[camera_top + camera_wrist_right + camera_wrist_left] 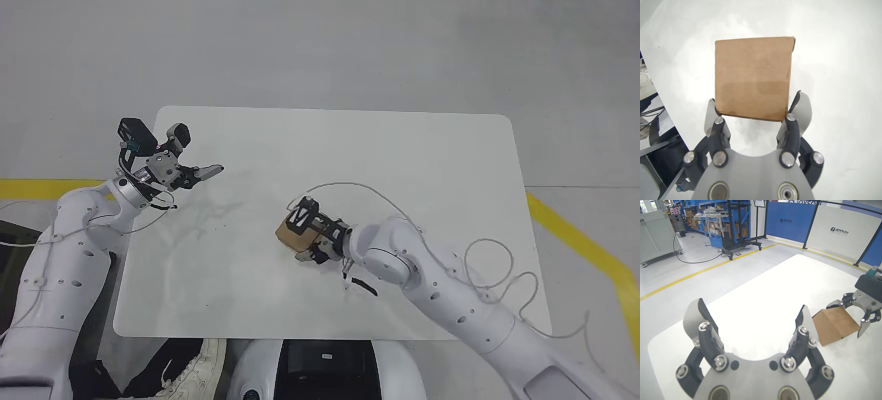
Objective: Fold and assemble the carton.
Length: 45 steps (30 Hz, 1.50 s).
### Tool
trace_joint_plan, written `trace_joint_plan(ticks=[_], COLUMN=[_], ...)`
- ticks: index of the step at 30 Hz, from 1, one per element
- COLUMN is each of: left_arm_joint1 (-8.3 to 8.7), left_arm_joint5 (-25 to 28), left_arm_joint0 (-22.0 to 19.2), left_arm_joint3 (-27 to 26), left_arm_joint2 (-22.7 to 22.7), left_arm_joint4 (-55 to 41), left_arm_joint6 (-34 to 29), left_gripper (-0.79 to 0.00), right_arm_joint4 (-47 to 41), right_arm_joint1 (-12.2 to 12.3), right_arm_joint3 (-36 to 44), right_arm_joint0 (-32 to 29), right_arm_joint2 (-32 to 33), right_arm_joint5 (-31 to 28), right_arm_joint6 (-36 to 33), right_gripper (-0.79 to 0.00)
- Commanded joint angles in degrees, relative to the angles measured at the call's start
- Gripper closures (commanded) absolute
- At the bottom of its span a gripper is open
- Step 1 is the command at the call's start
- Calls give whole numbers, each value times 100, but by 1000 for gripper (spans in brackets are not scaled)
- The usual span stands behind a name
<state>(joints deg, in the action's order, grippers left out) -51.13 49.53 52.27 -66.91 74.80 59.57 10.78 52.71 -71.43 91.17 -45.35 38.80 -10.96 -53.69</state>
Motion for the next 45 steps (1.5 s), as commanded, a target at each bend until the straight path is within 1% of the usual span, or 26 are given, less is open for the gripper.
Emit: trace_joint_plan(ticks=[1,3,10,14,16,18,20,21,23,24,27,34,38,41,45], left_arm_joint1=[0,0,0,0,0,0,0,0,0,0,0,0,0,0,0], left_arm_joint5=[0,0,0,0,0,0,0,0,0,0,0,0,0,0,0], left_arm_joint0=[0,0,0,0,0,0,0,0,0,0,0,0,0,0,0], left_arm_joint3=[0,0,0,0,0,0,0,0,0,0,0,0,0,0,0], left_arm_joint2=[0,0,0,0,0,0,0,0,0,0,0,0,0,0,0], left_arm_joint4=[0,0,0,0,0,0,0,0,0,0,0,0,0,0,0], left_arm_joint6=[0,0,0,0,0,0,0,0,0,0,0,0,0,0,0], left_gripper=[-785,-785,-785,-785,-785,-785,-785,-785,-785,-785,-785,-785,-785,-785,-785], right_arm_joint4=[26,6,-187,-509,-651,-818,-1050,-1208,-1501,-1652,-1964,-2648,-3383,-4101,-4687], right_arm_joint1=[-5,-7,40,99,131,164,199,215,250,266,311,367,380,381,392], right_arm_joint3=[17,41,399,688,835,976,1100,1152,1225,1249,1322,1412,1281,1120,1052], right_arm_joint0=[-13,-35,-177,-281,-328,-382,-446,-485,-551,-578,-629,-679,-624,-539,-410], right_arm_joint2=[15,56,403,760,951,1168,1411,1538,1785,1911,2223,2670,2898,3033,3175], right_arm_joint5=[-6,-16,-77,-165,-215,-264,-334,-379,-501,-554,-713,-1039,-1351,-1644,-1947], right_arm_joint6=[-6,2,46,21,17,56,122,176,241,276,326,572,748,880,951], right_gripper=[-459,-388,-345,-234,-154,-166,-166,-154,-77,-9,0,0,0,0,0])
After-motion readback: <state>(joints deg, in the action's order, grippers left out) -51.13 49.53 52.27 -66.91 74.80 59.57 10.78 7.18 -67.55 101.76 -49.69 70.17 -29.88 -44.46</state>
